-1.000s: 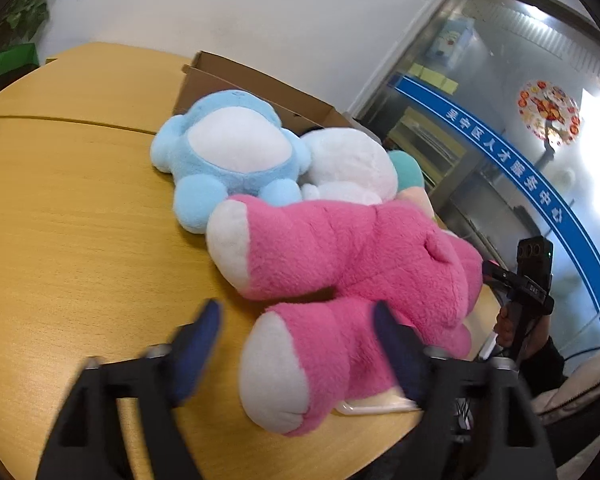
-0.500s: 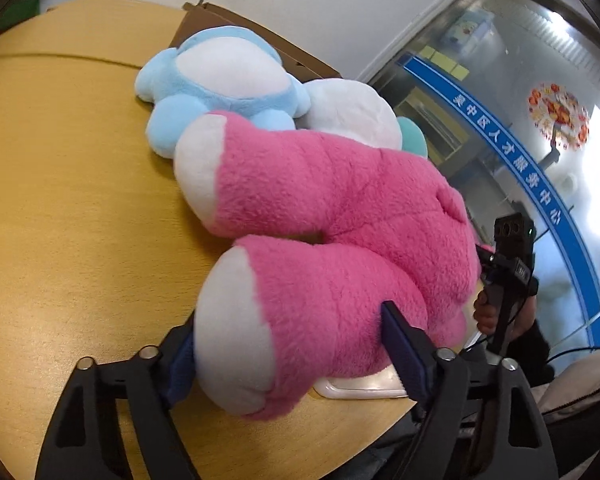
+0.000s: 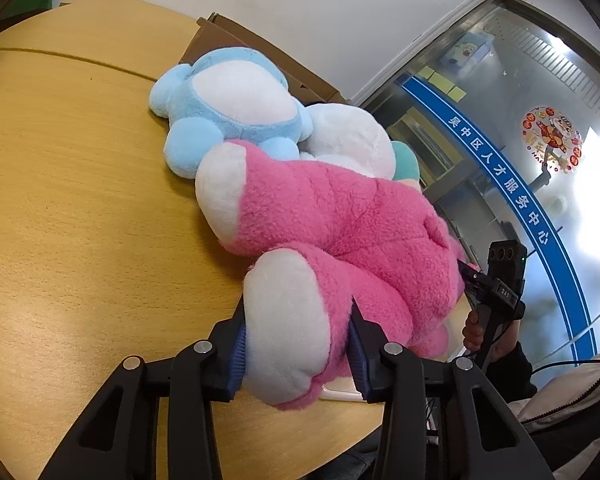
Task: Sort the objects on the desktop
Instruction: 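Lift the pink bear with both tools and carry it over the box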
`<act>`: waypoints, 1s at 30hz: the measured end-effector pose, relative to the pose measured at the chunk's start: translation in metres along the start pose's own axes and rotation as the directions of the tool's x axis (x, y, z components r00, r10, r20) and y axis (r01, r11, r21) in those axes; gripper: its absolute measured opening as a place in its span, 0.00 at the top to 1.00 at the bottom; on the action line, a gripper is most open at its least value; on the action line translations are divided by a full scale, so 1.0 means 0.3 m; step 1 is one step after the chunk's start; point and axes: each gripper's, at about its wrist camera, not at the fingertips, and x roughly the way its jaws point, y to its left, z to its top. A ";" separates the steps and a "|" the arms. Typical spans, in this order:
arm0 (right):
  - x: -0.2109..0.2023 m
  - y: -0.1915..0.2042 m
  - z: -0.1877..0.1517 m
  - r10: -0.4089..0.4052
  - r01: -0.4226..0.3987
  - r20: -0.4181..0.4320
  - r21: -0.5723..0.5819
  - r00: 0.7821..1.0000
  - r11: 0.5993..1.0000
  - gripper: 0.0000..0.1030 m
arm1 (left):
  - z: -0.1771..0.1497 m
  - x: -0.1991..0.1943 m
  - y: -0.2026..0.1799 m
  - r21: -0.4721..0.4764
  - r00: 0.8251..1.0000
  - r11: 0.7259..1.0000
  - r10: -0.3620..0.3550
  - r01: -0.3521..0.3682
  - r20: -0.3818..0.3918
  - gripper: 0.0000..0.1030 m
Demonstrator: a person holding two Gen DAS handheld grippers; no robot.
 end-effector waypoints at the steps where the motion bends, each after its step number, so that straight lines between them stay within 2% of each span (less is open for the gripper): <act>1: -0.002 0.000 -0.001 0.002 -0.002 0.002 0.003 1.000 1.000 0.24 | 0.002 0.000 -0.002 0.004 1.000 1.000 -0.003 0.003 -0.002 0.56; 6: 0.015 -0.020 0.002 0.006 -0.006 0.011 0.027 1.000 1.000 0.07 | 0.009 0.025 0.013 -0.014 0.999 0.999 -0.031 0.031 -0.016 0.26; 10: 0.030 -0.027 0.014 0.011 -0.011 0.003 0.036 1.000 0.999 0.05 | 0.018 0.048 0.010 -0.023 0.999 0.999 -0.031 0.030 -0.020 0.22; 12: 0.032 -0.046 0.012 0.029 -0.029 -0.001 0.076 1.000 0.997 0.05 | 0.015 0.062 0.016 -0.029 0.999 0.999 -0.017 0.016 -0.032 0.28; 13: 0.030 -0.054 0.009 0.037 -0.037 0.003 0.093 0.999 0.995 0.08 | 0.013 0.065 0.020 -0.037 0.999 0.999 -0.016 0.015 -0.035 0.29; 15: 0.015 -0.038 -0.001 0.019 -0.021 0.027 0.077 0.999 0.997 0.15 | 0.012 0.054 0.019 -0.034 1.000 0.999 -0.012 0.011 -0.024 0.46; 18: -0.007 0.007 -0.014 -0.027 0.026 0.046 0.028 0.999 0.999 0.25 | 0.019 0.024 0.001 -0.017 1.000 1.000 -0.006 0.005 -0.007 0.57; 22: -0.038 0.049 -0.030 -0.070 0.071 0.071 -0.010 0.995 0.997 0.34 | 0.017 0.016 -0.045 0.026 1.000 1.000 0.008 -0.007 -0.018 0.60; 25: -0.072 0.070 -0.028 -0.082 0.085 0.104 -0.026 0.991 0.996 0.35 | 0.018 0.002 -0.078 0.035 1.000 0.999 -0.012 0.012 -0.006 0.61; 30: -0.150 0.123 0.009 -0.073 0.088 0.181 -0.079 0.981 0.993 0.35 | 0.052 -0.072 -0.146 0.071 0.997 0.997 -0.049 0.045 0.061 0.61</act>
